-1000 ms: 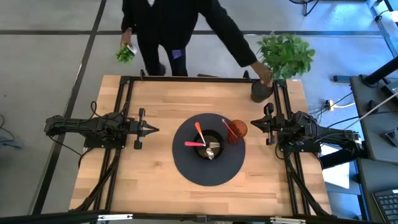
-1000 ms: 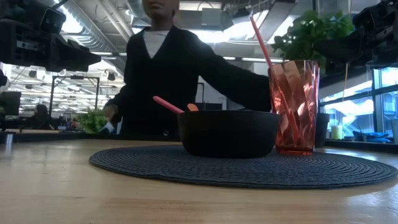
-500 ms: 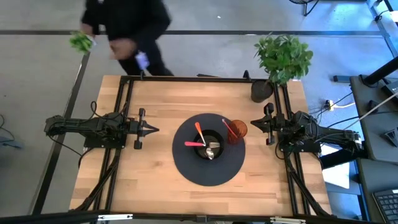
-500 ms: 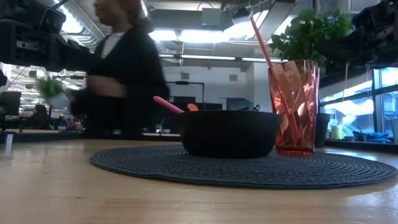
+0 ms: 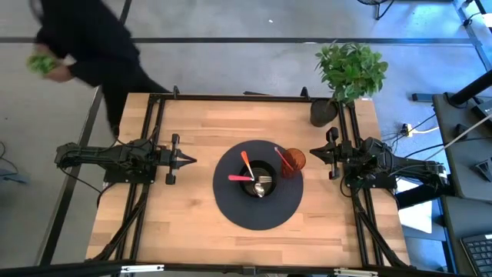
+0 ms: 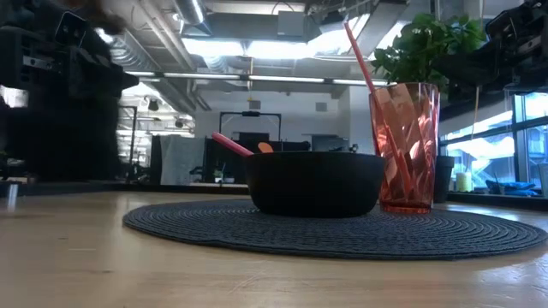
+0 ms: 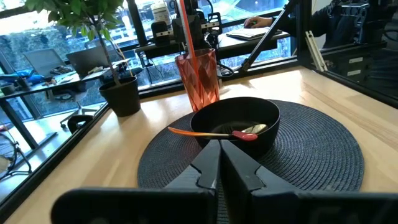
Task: Pick & Place Utensil
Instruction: Return to Home Position
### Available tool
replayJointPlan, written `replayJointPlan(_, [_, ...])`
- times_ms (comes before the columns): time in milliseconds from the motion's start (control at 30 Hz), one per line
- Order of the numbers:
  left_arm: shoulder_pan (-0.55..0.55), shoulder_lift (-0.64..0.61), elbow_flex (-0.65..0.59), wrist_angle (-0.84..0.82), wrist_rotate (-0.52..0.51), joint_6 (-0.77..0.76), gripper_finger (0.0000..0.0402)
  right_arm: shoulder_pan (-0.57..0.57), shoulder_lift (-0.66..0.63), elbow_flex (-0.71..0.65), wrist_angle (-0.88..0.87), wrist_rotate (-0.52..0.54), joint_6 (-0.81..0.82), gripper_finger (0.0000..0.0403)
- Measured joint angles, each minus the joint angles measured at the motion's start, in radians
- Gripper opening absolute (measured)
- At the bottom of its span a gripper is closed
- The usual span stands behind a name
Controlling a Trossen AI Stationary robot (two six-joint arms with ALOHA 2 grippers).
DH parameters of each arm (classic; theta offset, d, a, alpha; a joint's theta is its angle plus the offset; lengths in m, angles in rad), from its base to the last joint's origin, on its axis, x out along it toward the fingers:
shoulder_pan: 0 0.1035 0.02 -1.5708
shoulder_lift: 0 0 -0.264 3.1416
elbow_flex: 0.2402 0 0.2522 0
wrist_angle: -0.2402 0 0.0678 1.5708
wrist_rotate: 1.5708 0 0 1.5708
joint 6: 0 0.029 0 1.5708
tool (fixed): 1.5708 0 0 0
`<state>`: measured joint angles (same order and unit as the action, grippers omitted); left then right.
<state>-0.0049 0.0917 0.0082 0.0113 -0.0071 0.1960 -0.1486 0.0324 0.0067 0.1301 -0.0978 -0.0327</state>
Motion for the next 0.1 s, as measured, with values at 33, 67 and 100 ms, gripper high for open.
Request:
replayJointPlan(33, [0.000,0.000,0.000,0.000,0.000,0.000,0.0006,0.000,0.000,0.000,0.000,0.000,-0.001,0.0014])
replayJointPlan(67, [0.000,0.000,0.000,0.000,0.000,0.000,0.0007,0.000,0.000,0.000,0.000,0.000,0.000,0.0014])
replayJointPlan(100, [0.000,0.000,0.000,0.000,0.000,0.000,0.0008,0.000,0.000,0.000,0.000,0.000,0.002,0.0014])
